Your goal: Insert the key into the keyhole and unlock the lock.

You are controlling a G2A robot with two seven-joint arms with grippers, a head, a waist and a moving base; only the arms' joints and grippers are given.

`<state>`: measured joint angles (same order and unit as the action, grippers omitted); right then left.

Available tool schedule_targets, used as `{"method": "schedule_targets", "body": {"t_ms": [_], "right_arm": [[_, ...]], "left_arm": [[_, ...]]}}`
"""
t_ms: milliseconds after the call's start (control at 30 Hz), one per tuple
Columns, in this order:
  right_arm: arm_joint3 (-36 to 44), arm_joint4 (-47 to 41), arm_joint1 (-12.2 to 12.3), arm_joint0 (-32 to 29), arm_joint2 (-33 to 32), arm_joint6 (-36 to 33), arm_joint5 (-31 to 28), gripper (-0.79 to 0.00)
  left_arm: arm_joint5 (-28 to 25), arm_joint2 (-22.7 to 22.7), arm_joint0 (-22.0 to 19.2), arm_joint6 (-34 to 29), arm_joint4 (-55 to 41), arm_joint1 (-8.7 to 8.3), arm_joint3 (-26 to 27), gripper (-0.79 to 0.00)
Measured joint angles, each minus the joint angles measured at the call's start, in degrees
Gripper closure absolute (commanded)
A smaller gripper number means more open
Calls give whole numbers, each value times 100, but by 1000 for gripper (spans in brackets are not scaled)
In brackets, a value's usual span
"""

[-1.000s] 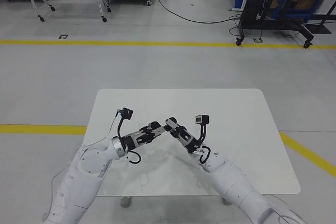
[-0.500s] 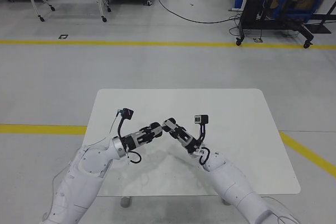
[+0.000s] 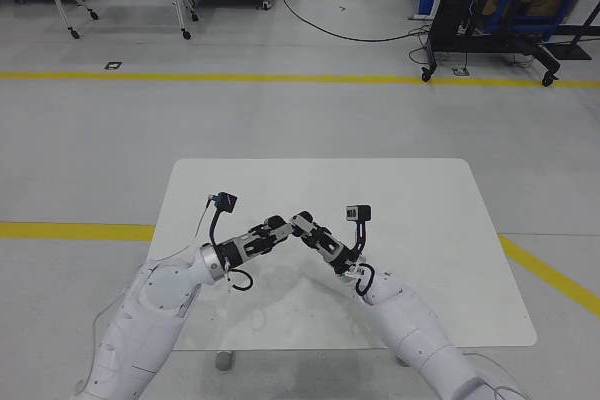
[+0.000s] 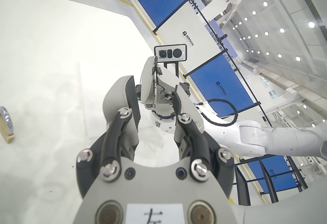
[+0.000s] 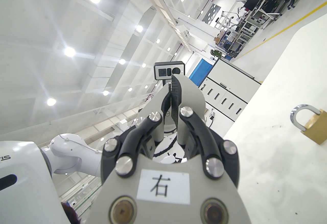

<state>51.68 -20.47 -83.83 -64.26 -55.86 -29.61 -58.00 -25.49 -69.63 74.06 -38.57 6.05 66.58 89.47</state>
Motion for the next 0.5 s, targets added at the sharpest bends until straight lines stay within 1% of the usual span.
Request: {"method": "schedule_targets", "body": {"t_ms": [33,67,100,167,367,400,433,467,500], "right_arm": [[-6,0,-8,-4,-19,-26,0,0],[-13,1,-20,-8,-41,-55,0,0],[-18,3,-30,-11,-55,-77,0,0],[-31,8,-49,-15,-82,-114,0,0],[-63,4,-107,-36,-195,-213,0,0],[-61,4,-114,-43,-214,-225,0,-34],[-57,3,-122,-52,-233,-237,0,-489],[-52,-3,-129,-62,-251,-252,0,-785],[-49,-12,-138,-78,-274,-277,0,-785]], "left_arm": [[0,-1,1,5,-2,-2,1,-215],[0,-1,2,9,-2,-4,2,-163],[0,1,3,11,-2,-6,3,-92],[0,8,4,13,-2,-9,6,0],[7,24,-4,2,6,-21,11,0],[9,24,-4,4,11,-23,13,0],[10,24,-5,9,21,-26,15,0],[9,19,-5,22,44,-28,19,0],[1,8,-3,60,85,-32,28,0]]}}
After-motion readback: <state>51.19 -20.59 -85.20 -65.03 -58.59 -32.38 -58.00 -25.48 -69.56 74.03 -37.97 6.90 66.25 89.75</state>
